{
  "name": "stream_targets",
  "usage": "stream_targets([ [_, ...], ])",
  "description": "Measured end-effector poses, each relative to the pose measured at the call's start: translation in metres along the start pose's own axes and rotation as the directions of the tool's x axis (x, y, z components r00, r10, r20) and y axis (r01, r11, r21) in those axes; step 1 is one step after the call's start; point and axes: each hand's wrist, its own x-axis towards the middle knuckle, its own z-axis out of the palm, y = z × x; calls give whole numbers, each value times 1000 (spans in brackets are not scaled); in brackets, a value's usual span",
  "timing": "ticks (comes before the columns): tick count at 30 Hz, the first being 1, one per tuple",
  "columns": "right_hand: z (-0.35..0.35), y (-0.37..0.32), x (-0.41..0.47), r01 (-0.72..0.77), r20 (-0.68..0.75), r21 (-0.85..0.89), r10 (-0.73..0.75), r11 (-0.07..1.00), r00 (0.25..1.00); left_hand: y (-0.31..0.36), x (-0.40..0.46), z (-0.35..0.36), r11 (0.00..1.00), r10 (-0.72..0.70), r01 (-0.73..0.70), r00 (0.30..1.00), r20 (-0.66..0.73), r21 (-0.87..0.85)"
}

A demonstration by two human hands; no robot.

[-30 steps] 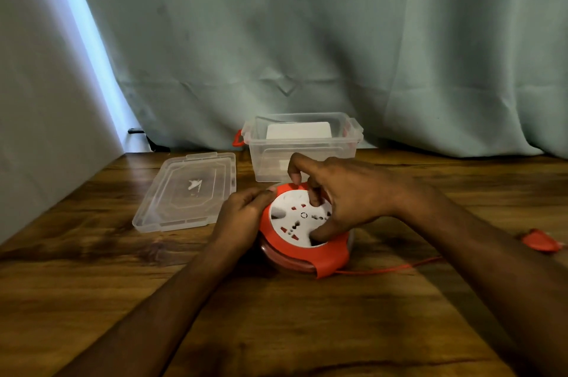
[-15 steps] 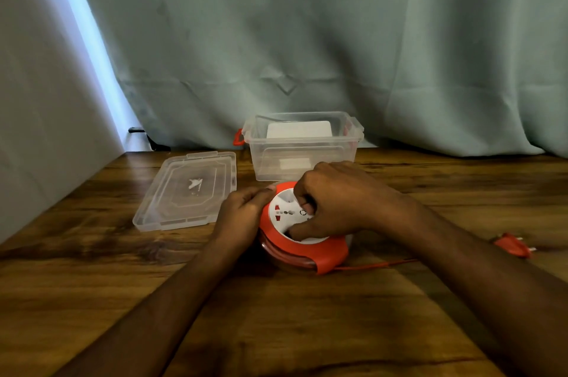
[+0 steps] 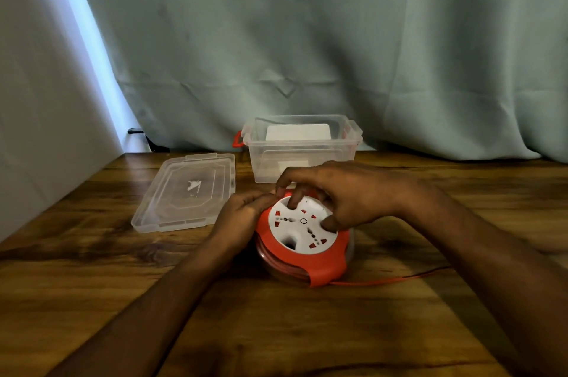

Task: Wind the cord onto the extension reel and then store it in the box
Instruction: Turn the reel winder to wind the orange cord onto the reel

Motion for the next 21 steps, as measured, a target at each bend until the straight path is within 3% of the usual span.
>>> stream_targets([
  [4, 2, 1, 0, -5, 9, 117, 4, 993, 1000, 0, 1, -1, 1000, -8, 8, 1000, 4, -29],
  [8, 2, 0, 0, 2, -9, 101, -1, 995, 1000, -1, 1, -1, 998, -14, 13, 1000, -24, -69],
  [17, 18, -8, 5, -43, -172, -161, 15, 986, 985, -3, 3, 1, 991, -32, 20, 995, -95, -129],
  [21, 29, -11, 10, -54, -215, -179, 14, 982, 976, -4, 3, 0, 991, -15, 2, 996, -90, -134],
])
